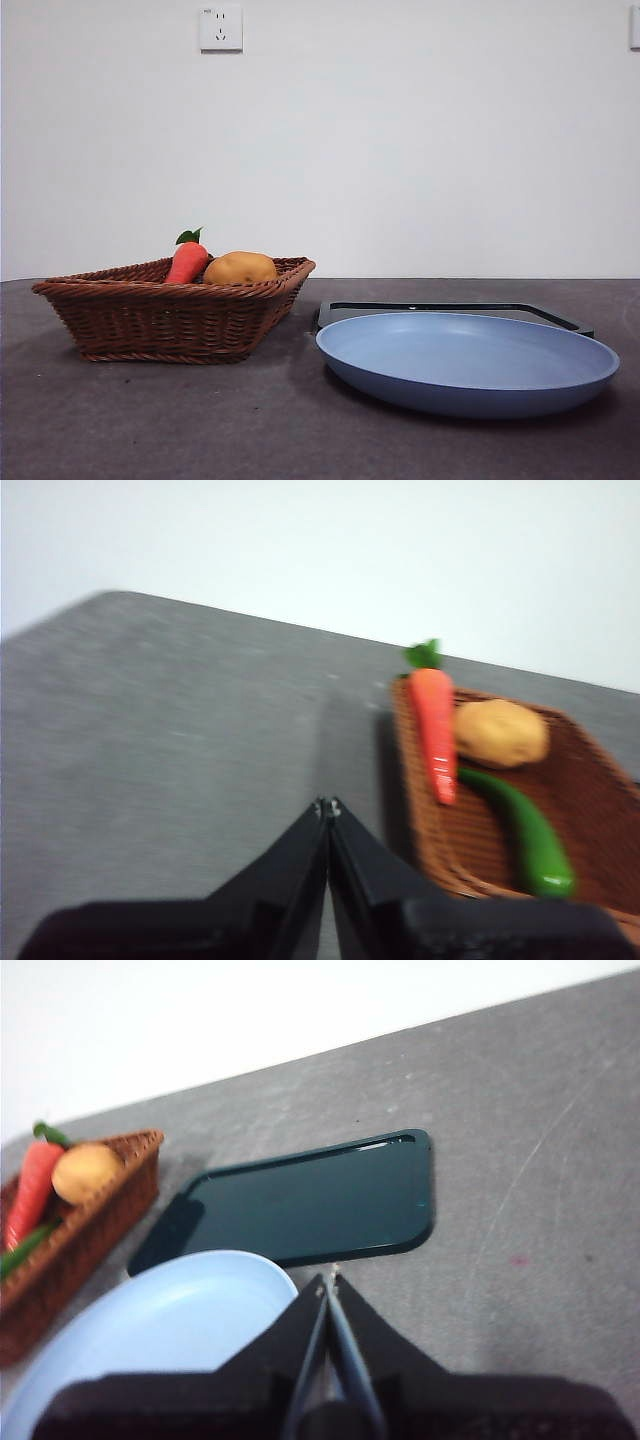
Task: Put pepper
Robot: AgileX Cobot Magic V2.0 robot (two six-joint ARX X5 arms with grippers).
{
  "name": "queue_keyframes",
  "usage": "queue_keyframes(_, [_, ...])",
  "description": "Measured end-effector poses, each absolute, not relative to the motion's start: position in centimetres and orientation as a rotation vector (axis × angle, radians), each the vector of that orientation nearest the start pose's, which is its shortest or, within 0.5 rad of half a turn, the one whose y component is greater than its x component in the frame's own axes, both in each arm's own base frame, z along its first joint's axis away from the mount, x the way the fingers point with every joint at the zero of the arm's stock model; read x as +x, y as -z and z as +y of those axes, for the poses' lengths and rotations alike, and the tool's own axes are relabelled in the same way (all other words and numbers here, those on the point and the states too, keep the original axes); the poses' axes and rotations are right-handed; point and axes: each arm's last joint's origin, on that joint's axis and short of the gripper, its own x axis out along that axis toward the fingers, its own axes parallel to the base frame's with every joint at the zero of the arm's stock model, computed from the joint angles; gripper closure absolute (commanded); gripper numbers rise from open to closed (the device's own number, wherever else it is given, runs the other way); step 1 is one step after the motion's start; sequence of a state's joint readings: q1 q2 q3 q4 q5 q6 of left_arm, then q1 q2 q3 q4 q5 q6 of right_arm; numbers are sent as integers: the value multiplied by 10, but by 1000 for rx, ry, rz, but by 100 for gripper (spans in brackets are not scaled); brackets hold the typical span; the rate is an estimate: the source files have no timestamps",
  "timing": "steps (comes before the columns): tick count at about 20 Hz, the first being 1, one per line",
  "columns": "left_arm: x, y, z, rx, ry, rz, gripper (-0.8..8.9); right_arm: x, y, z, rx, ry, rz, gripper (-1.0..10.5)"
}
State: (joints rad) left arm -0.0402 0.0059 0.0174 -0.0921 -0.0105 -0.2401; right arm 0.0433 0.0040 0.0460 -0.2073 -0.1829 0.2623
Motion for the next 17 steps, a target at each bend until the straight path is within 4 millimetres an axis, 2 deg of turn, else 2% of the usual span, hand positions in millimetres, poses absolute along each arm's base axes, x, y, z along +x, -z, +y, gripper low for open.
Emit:
queue_keyframes(9, [95,-161,-9,-371,199,142,807,92,-169,10,435,-215,179,942])
queue_keyframes(17, [97,-200,-12,-417,293,221,807,92,-211,11,455,-258,166,941])
